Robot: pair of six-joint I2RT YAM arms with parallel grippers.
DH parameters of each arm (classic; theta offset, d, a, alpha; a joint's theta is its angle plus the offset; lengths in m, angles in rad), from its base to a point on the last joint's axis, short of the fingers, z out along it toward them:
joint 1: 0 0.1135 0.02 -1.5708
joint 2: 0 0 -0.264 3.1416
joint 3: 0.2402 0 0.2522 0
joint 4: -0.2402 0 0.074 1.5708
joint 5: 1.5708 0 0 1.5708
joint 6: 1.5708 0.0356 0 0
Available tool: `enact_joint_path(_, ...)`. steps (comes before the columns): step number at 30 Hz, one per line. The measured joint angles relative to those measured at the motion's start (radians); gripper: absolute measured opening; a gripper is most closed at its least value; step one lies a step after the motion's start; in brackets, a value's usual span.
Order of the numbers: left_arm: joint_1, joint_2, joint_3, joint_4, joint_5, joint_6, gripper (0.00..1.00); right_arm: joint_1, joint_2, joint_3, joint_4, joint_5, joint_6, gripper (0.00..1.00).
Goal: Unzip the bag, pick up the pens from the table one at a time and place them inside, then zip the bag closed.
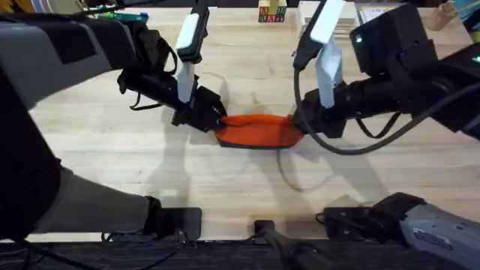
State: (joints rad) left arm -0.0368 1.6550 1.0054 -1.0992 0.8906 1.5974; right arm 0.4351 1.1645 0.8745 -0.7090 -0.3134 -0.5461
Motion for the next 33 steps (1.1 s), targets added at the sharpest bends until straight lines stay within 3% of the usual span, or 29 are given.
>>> enact_joint_path(12,0.000,0.000,0.000,0.001,0.000,0.000,0.042,0.093,0.020,0.016,0.081,0.003,0.022,0.032)
enact_joint_path(33,0.000,0.000,0.000,0.004,0.000,0.000,0.043,0.246,0.259,0.221,0.102,0.022,0.025,0.032)
